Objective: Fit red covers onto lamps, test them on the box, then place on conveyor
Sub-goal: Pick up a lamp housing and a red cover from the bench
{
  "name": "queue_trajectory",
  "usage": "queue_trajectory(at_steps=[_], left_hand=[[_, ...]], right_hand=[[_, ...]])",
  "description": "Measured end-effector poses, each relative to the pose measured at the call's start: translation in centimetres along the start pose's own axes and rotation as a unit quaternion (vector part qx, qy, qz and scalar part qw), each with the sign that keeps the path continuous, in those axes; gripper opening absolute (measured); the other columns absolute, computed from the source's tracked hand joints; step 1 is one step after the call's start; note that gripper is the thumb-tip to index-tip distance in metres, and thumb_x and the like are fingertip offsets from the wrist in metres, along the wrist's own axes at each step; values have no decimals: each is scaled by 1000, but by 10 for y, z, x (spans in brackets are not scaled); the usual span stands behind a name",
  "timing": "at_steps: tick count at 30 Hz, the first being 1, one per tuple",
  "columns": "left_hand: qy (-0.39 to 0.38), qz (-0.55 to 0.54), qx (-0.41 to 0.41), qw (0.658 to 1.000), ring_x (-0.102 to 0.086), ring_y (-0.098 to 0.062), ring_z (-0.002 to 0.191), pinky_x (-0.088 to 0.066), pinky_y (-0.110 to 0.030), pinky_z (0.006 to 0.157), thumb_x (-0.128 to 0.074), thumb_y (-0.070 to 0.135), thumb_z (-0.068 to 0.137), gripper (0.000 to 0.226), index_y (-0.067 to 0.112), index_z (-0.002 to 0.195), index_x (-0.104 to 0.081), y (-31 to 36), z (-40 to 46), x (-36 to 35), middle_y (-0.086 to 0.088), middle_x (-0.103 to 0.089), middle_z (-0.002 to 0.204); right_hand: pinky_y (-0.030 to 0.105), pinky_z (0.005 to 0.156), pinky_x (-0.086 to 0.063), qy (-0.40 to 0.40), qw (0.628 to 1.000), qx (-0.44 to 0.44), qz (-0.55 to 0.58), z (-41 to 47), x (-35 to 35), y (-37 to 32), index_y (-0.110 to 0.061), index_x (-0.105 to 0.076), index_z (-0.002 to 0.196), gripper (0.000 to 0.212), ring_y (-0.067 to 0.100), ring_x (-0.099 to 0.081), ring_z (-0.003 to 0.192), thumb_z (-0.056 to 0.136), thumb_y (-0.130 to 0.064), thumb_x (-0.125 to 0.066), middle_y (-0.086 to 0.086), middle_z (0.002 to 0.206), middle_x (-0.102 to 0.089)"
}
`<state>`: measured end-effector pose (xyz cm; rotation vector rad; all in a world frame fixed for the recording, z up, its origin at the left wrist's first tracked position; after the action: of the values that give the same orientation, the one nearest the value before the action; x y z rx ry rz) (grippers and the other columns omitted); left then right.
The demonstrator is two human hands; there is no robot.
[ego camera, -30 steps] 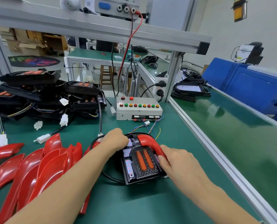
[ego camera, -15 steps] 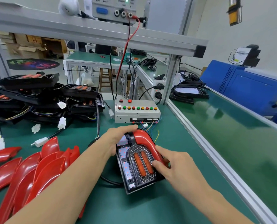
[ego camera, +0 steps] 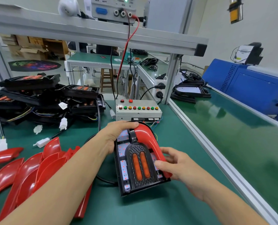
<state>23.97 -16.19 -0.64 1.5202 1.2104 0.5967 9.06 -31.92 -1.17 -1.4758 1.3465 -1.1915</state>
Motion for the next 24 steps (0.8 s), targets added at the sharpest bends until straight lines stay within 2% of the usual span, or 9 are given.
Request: queue_trajectory(at_steps=[2,4,6,8,10,13,17,20,24], left_hand=[[14,4,-1,1000,-65,-28,71,-55,-39,76,-77,15,70,15,13,83,-71,-2,2,2,-12,-70,80],[17,-15,-2,1000,-66,-27,64,-56,-35,65,-76,14,71,11,12,81,-70,-4,3,5,-11,-70,74],[21,-34,-4,999,-67,-27,64,-57,-36,63,-77,15,69,20,10,87,-71,-5,3,7,-13,-71,77],[31,-36,-8,999,-67,-31,79,-57,-43,77,-80,19,66,32,8,95,-72,-5,3,6,-17,-71,91],[32,-39,-14,999,-67,-33,85,-56,-45,80,-83,23,58,42,9,96,-73,-5,2,5,-17,-71,96],[20,-64,-11,998,-69,-28,67,-57,-37,62,-83,29,54,43,10,91,-72,-7,0,6,-15,-73,84],[13,-74,-5,997,-69,-28,66,-58,-37,65,-82,33,57,44,9,93,-72,-10,0,9,-16,-73,85],[4,-48,-30,998,-71,-28,71,-57,-34,63,-81,31,56,46,8,94,-74,-10,-1,9,-16,-74,90],[-11,-17,-62,998,-72,-25,71,-56,-28,58,-81,24,61,38,8,95,-73,-6,-3,6,-15,-74,89]], right_hand=[[38,91,-52,-5,1000,-4,1,2,1,1,-22,-63,117,33,17,-68,95,85,-20,-71,6,112,-71],[39,92,-50,29,1000,11,4,4,0,2,-26,-65,113,25,13,-67,93,88,-26,-67,2,108,-72],[28,88,-50,120,984,87,-96,4,-2,1,-29,-64,110,16,7,-64,92,96,-24,-59,-7,103,-69],[15,78,-43,204,918,184,-286,1,-8,0,-29,-62,117,21,6,-57,92,100,-25,-51,-10,101,-58],[24,77,-44,226,860,222,-400,0,-16,-3,-24,-57,127,29,15,-53,87,101,-29,-44,-6,96,-48],[39,81,-44,183,848,207,-452,-1,-22,-13,-18,-50,135,38,25,-54,85,103,-33,-35,-1,96,-46],[34,80,-42,145,818,164,-531,-3,-23,-20,-18,-42,136,40,24,-55,92,105,-36,-23,-3,102,-44],[28,67,-28,155,765,136,-610,-4,-30,-20,-19,-31,140,41,22,-56,95,106,-37,-17,-5,108,-41],[30,65,-27,186,723,106,-657,6,-33,-21,-19,-27,142,41,24,-57,101,106,-37,-17,-2,119,-44]])
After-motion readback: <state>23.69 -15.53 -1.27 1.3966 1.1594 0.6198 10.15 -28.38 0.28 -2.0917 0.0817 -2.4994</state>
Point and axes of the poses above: each hand's wrist, its own z-axis towards the middle knuckle, its own x-axis out of the back of the hand, y = z × x, the point moved 2 cm from there along z, towards the middle knuckle
